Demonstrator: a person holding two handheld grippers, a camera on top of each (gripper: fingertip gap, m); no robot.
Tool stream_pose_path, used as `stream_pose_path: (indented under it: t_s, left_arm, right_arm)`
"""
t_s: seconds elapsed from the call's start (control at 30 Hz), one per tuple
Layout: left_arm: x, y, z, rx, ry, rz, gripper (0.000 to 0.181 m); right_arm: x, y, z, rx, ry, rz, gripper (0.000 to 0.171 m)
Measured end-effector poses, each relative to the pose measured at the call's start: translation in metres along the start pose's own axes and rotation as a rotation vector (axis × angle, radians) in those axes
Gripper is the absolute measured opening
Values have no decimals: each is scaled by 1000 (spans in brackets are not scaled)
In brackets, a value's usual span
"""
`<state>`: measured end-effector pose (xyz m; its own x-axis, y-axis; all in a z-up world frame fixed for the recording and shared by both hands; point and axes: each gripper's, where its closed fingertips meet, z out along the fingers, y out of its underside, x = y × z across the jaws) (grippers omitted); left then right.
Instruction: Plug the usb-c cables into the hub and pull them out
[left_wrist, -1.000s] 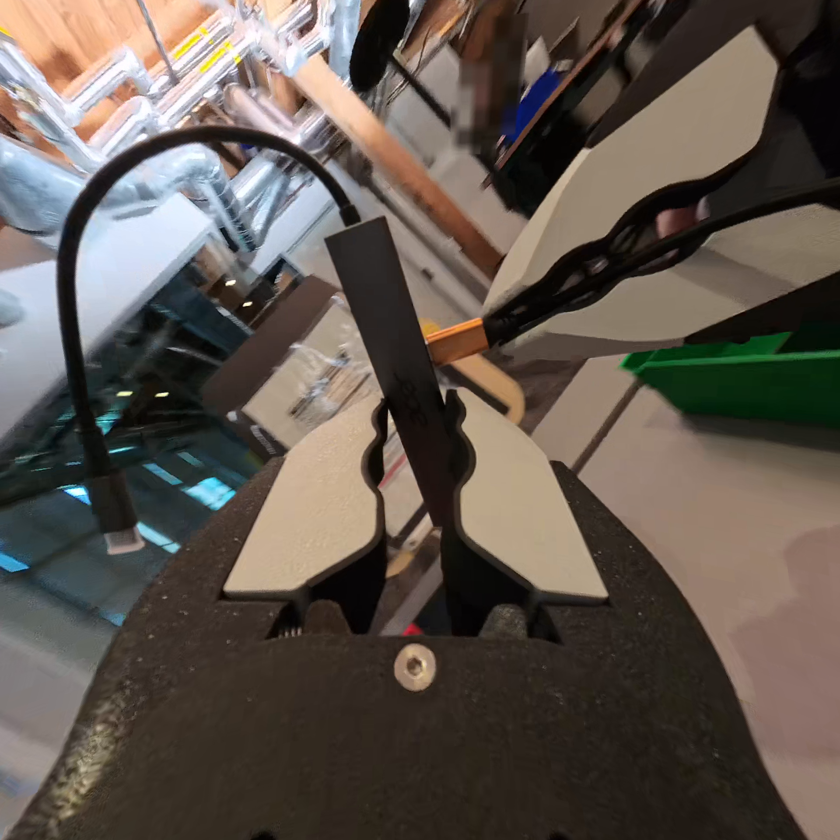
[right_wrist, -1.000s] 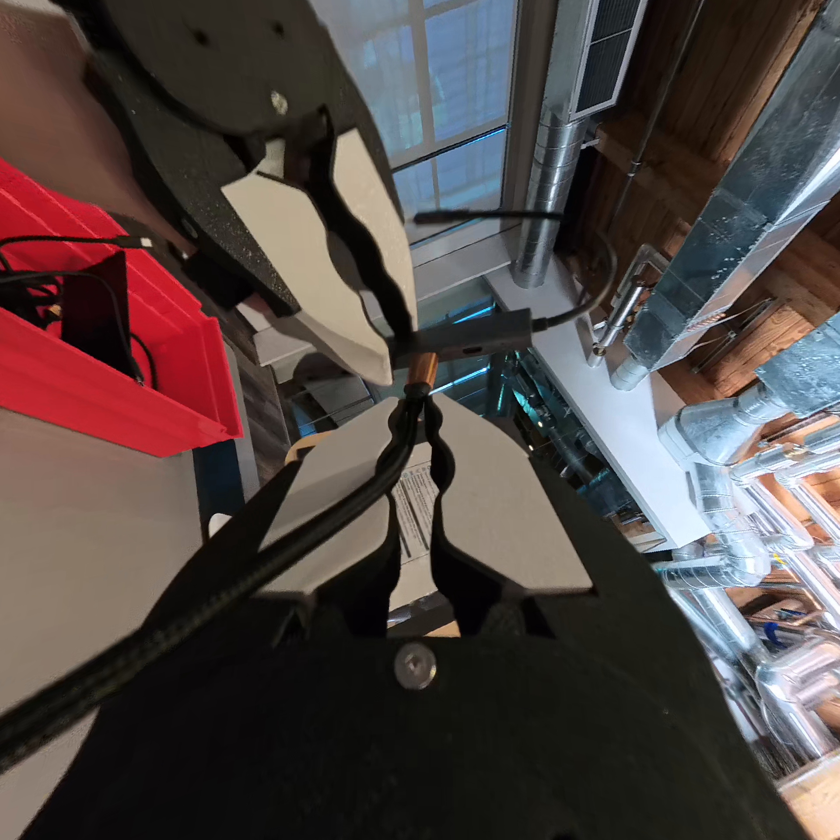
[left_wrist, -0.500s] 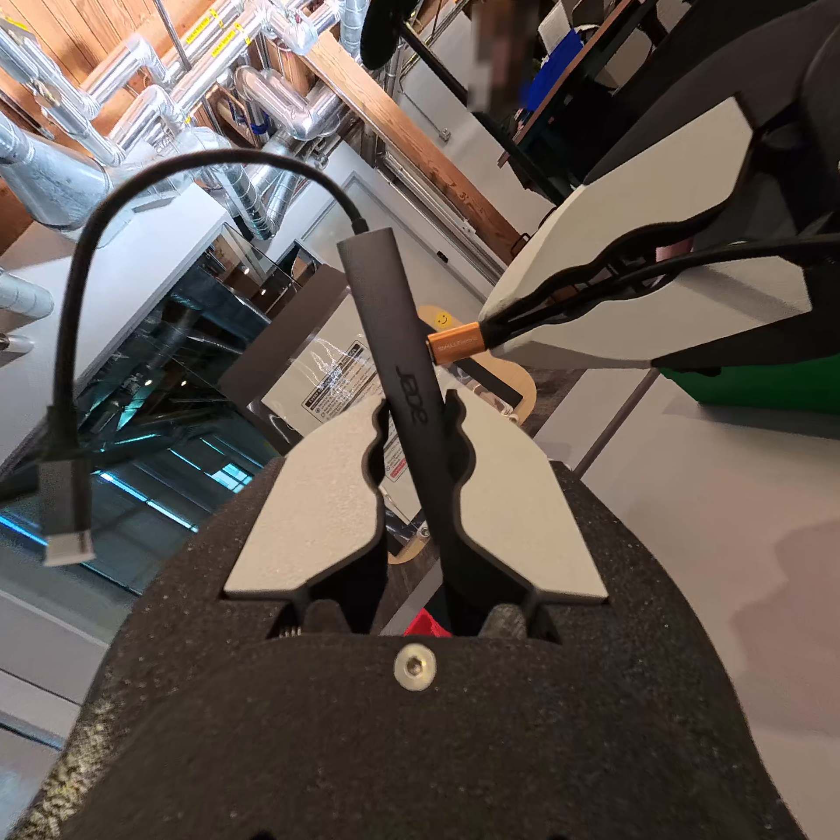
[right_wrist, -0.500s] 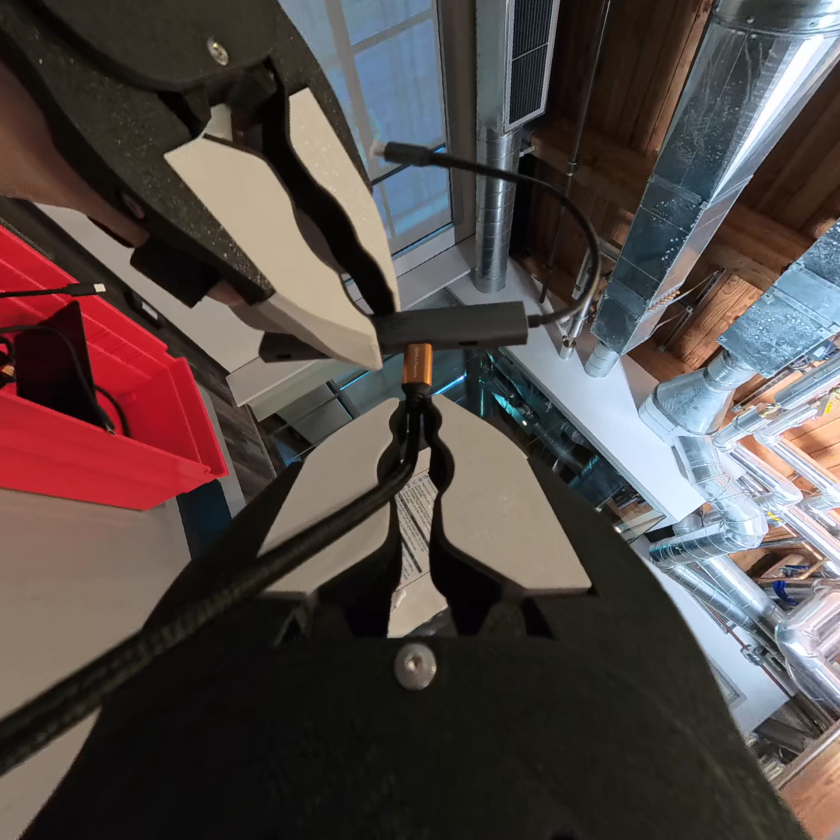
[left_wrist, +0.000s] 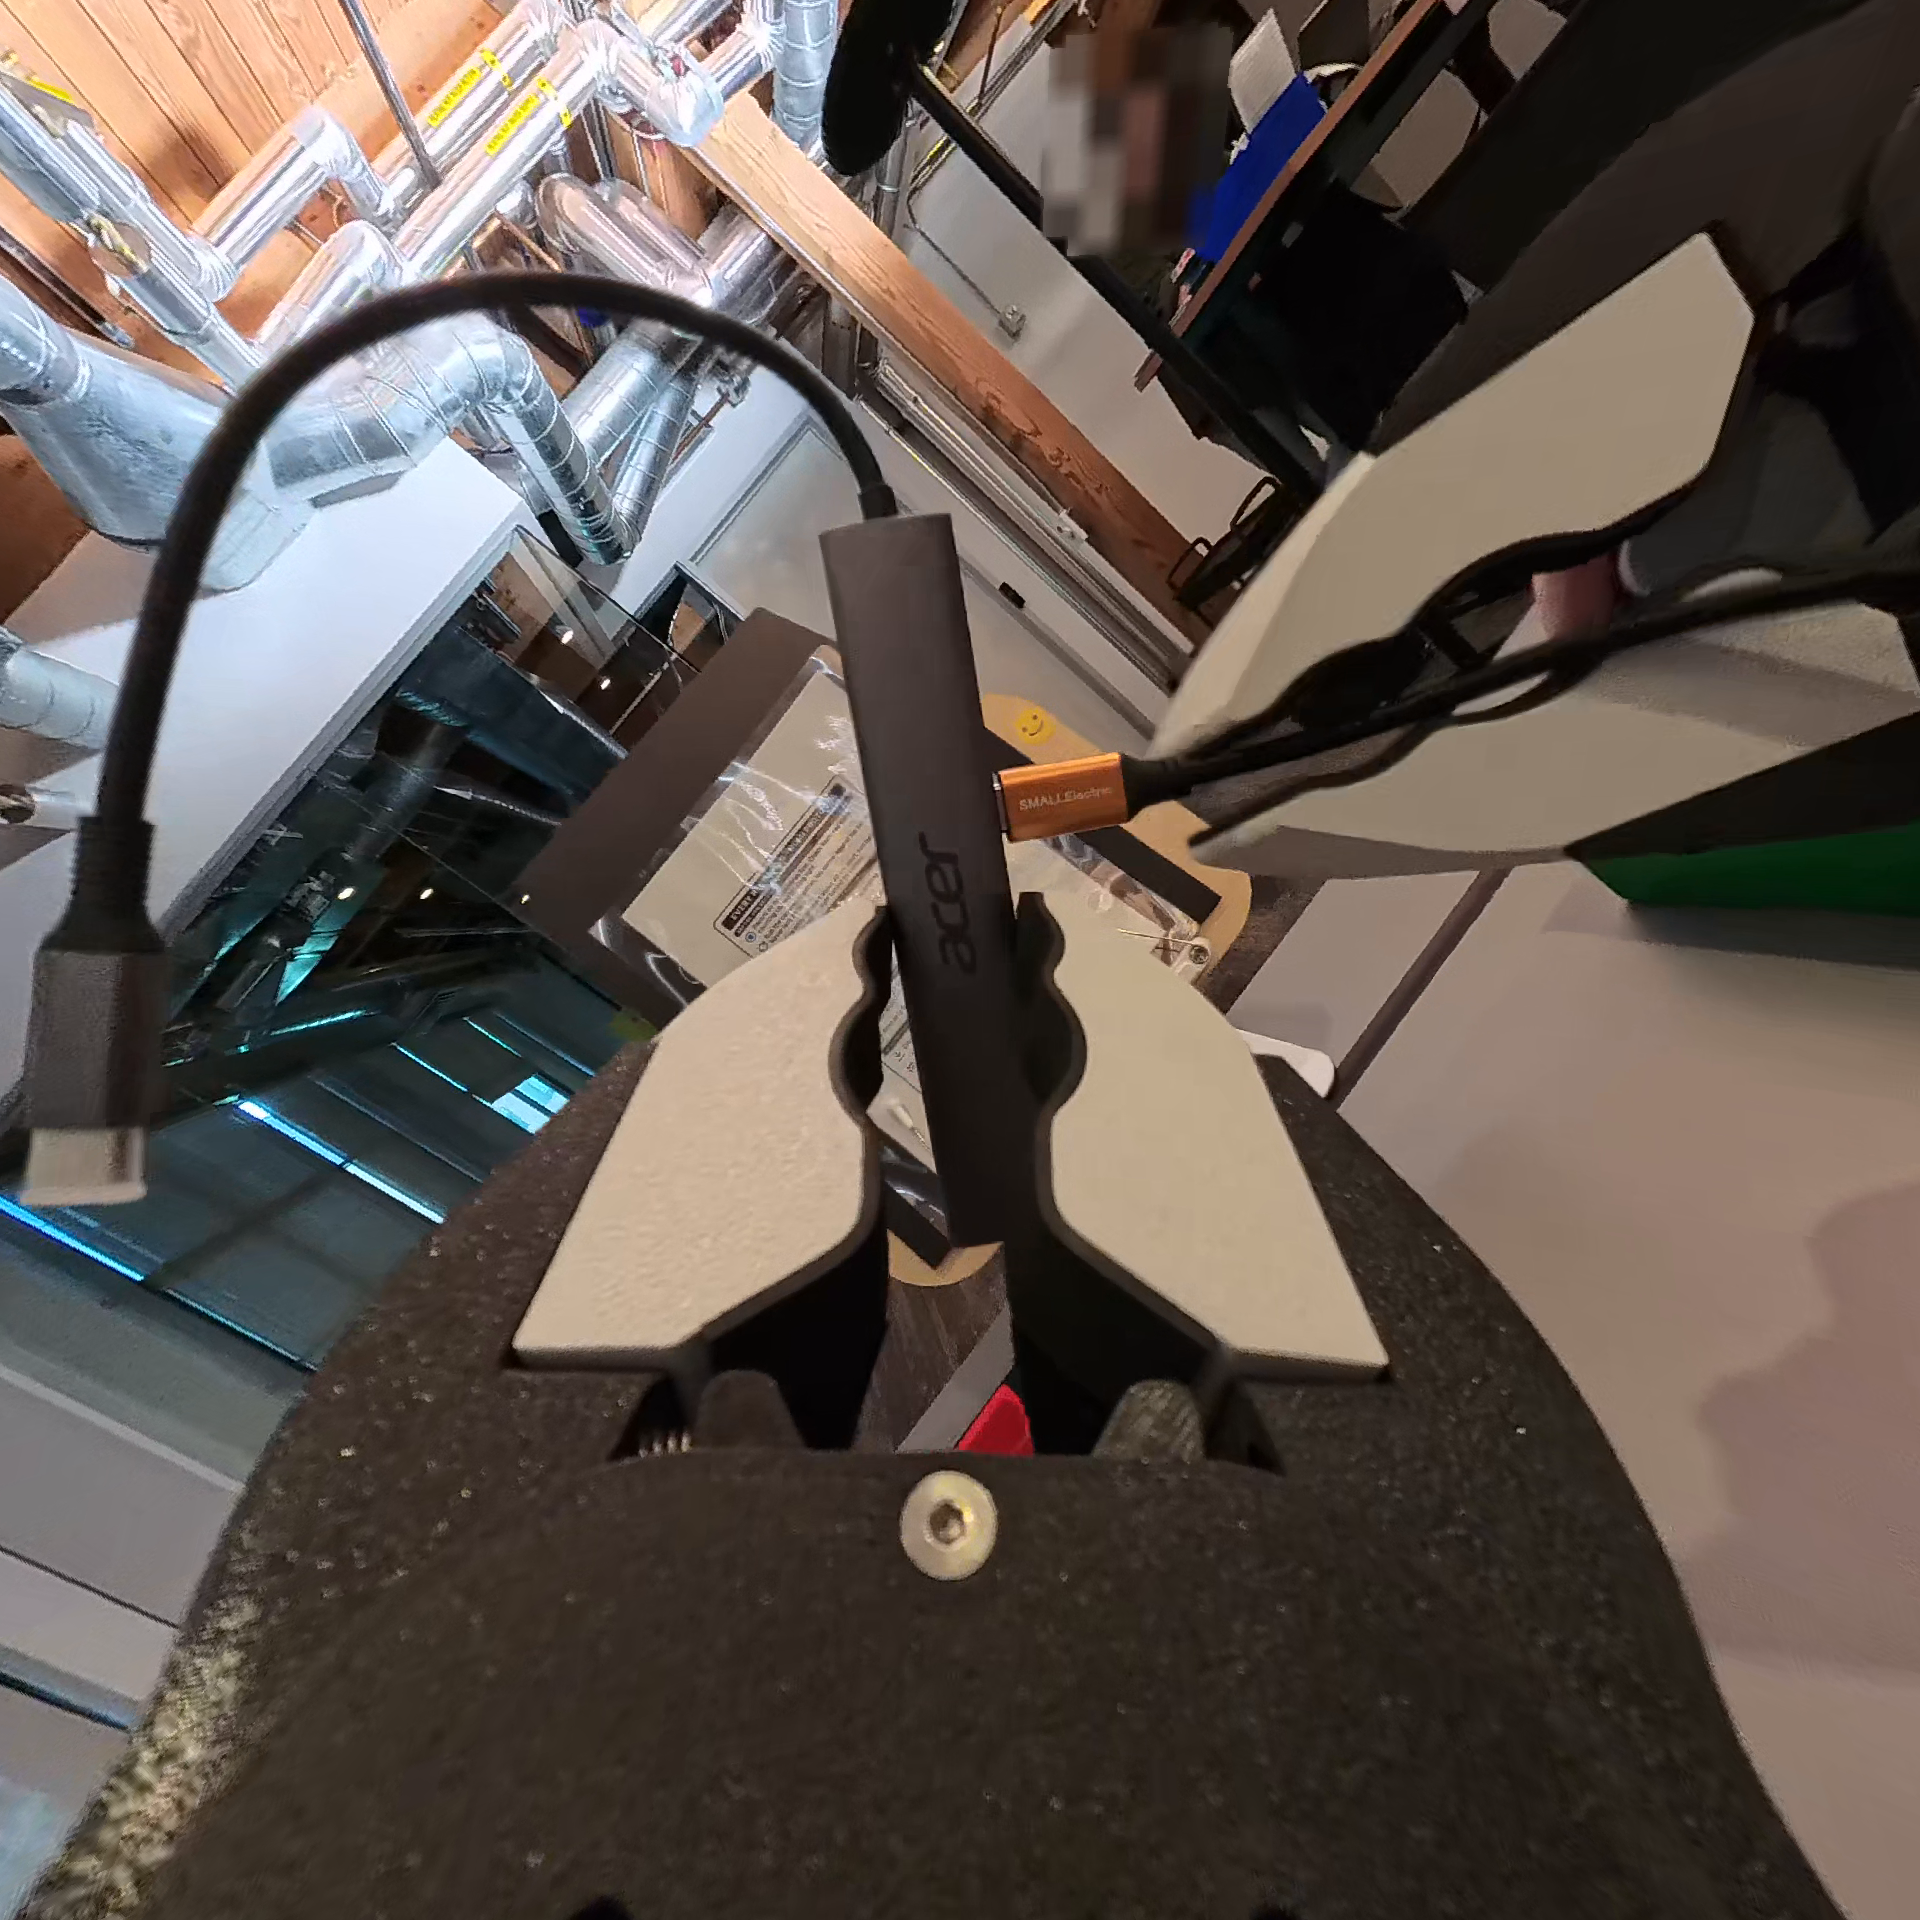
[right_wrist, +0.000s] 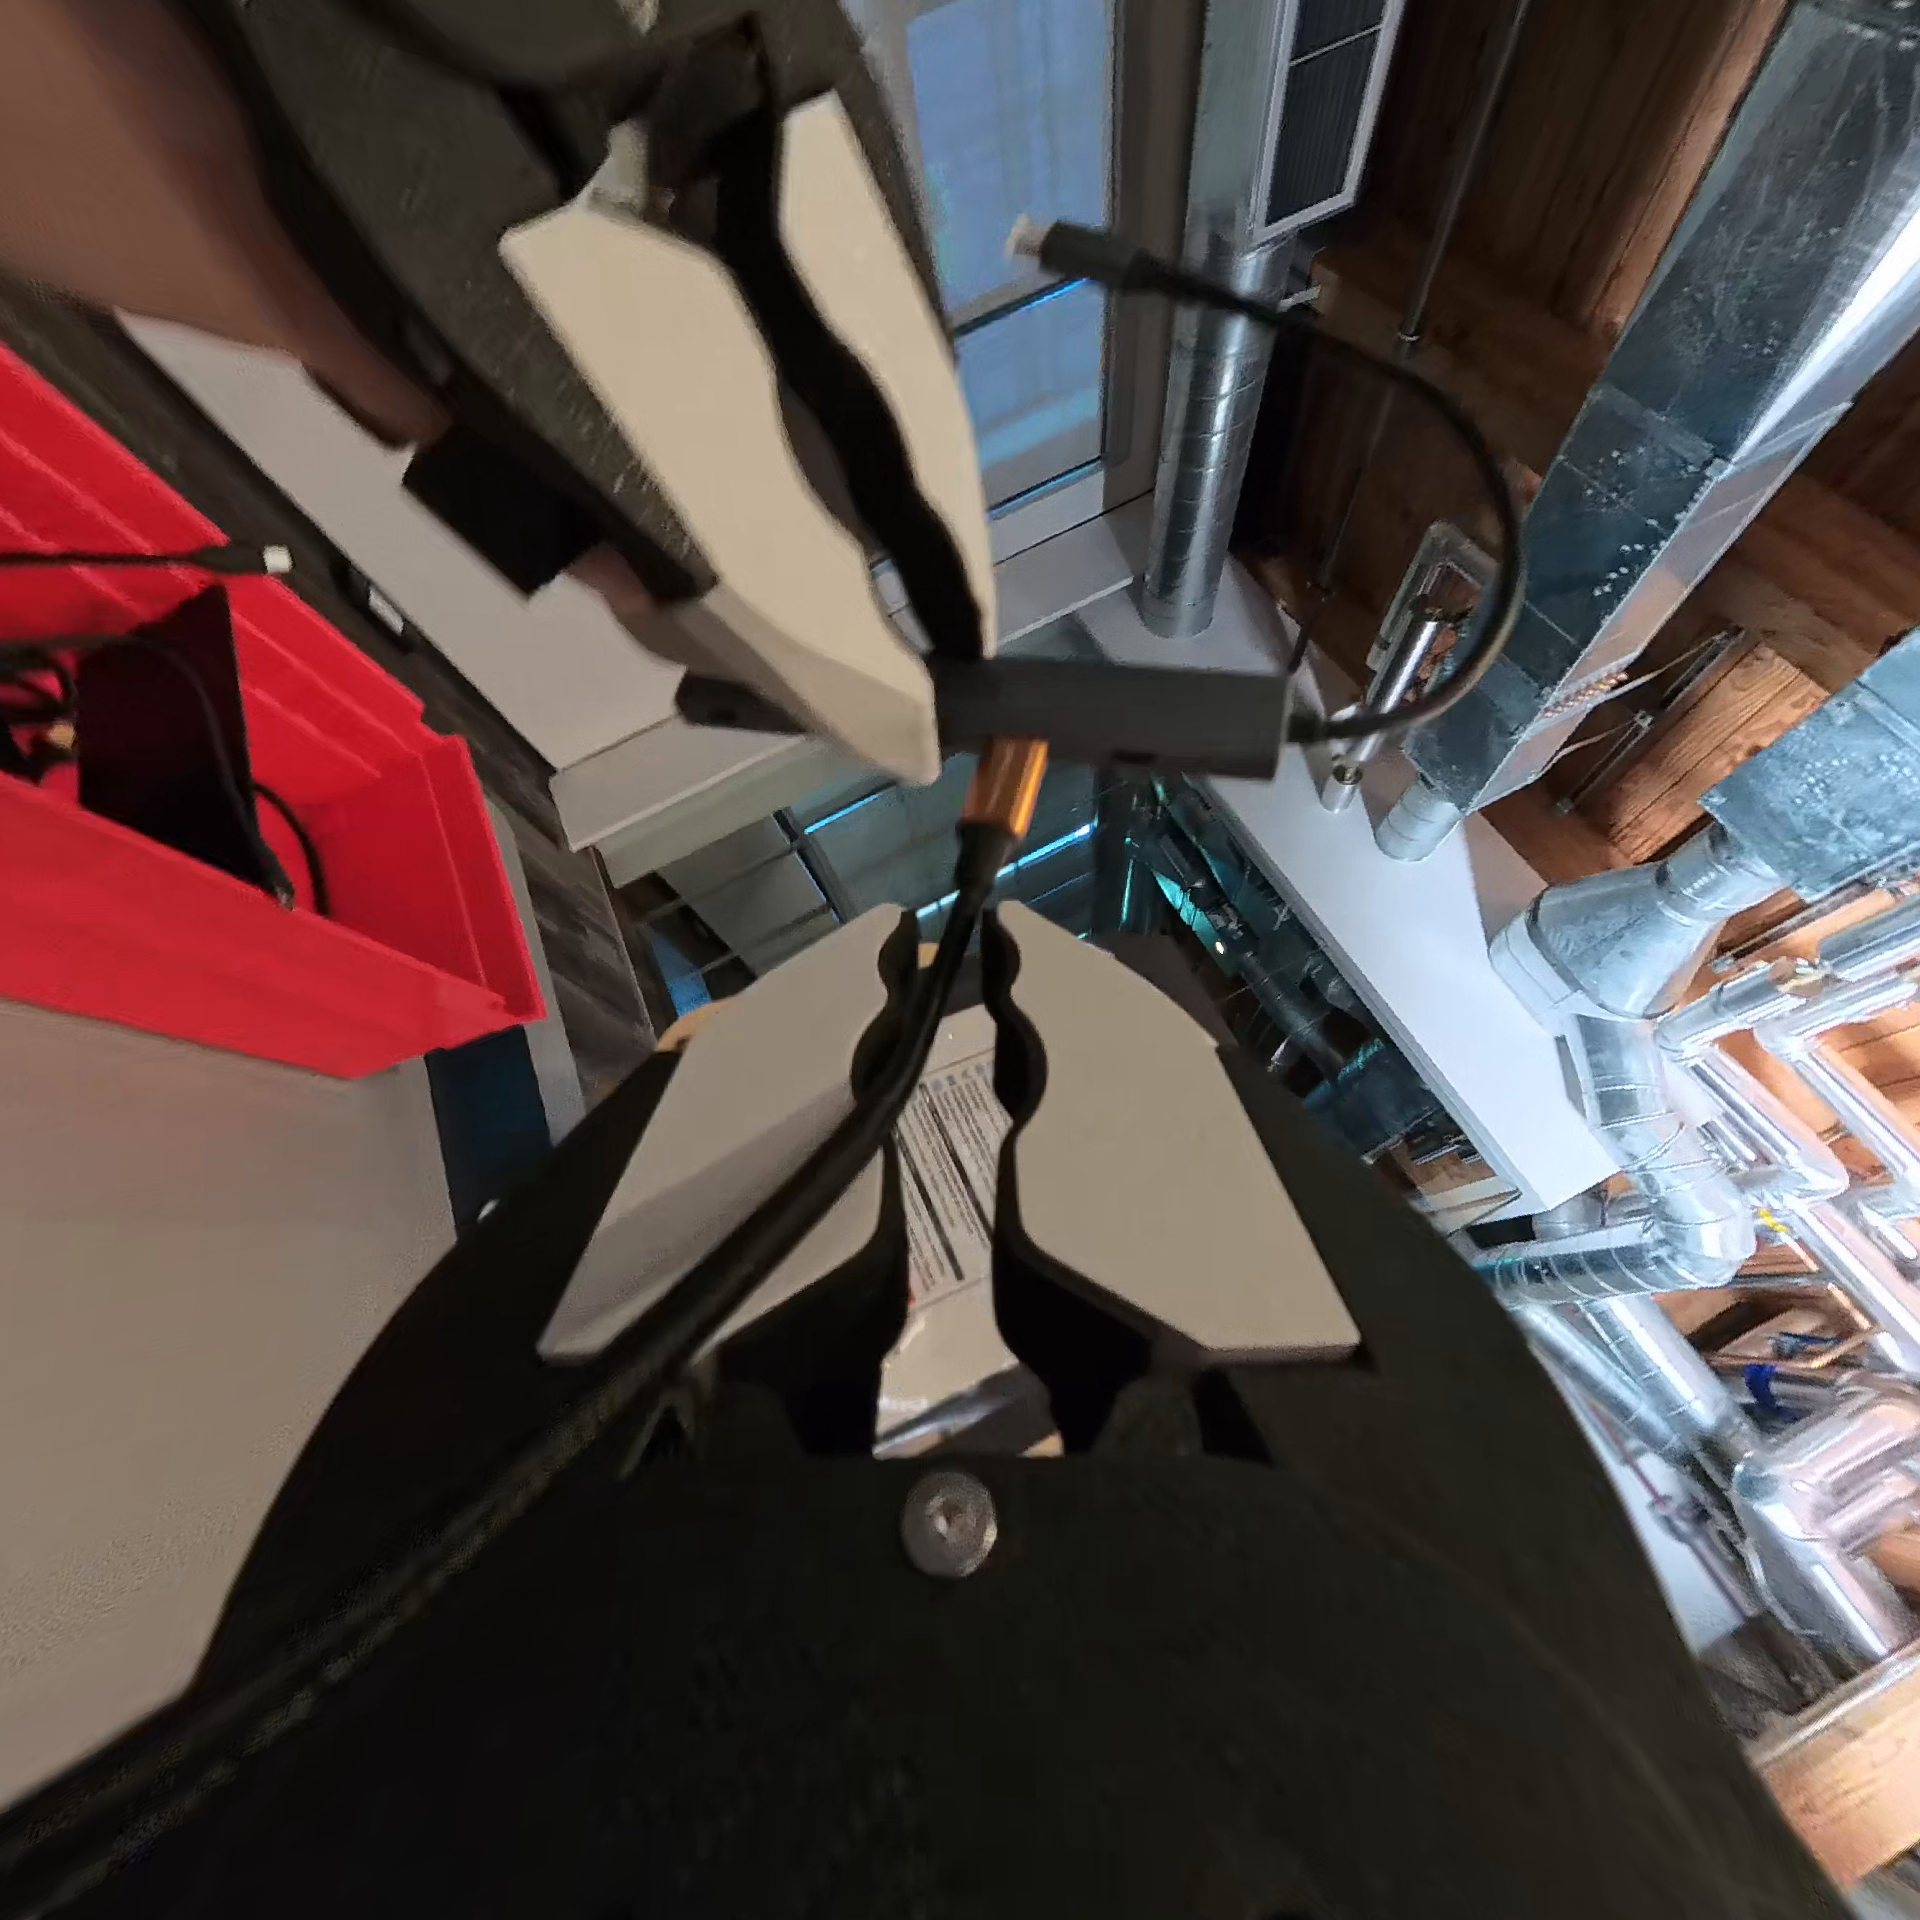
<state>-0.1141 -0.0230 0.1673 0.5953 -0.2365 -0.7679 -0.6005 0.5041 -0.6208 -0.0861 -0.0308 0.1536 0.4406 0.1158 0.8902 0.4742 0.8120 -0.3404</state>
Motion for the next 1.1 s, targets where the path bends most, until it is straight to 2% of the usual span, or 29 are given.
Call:
stream_pose_path:
  t_s: [0.03, 0.2, 0.33, 0.43, 0.6, 0.77, 0.87, 0.97, 1.03, 1.1]
  left_arm:
    - [-3, 0, -2, 2, 0, -11, 23]
    - [2, 7, -9, -7, 194, -161, 23]
    - [21, 22, -5, -82, 336, -201, 23]
    - [40, 36, -1, -146, 440, -197, 23]
    - [53, 45, 2, -187, 503, -186, 22]
    - [64, 45, 0, -194, 570, -204, 22]
    - [67, 47, 2, -184, 594, -257, 23]
    - [47, 39, 5, -103, 488, -321, 39]
    - [31, 39, 2, -87, 434, -348, 42]
    - [20, 43, -2, -92, 415, -395, 40]
  right_arm:
    - [-3, 3, 0, -14, -24, -29, 15]
    - [10, 27, -8, -97, 61, -237, 25]
    - [14, -1, -11, 4, 194, -403, 31]
    - [-7, -12, -5, 39, 130, -459, 34]
    - [-23, 28, 7, -126, 29, -529, 31]
    - [-24, 30, 7, -128, 43, -536, 22]
    - [-30, 39, 6, -156, -36, -446, 19]
    - [-27, 56, 2, -230, -129, -235, 11]
    - [-16, 80, -11, -369, -221, -24, 11]
    - [6, 106, -32, -494, -229, 171, 11]
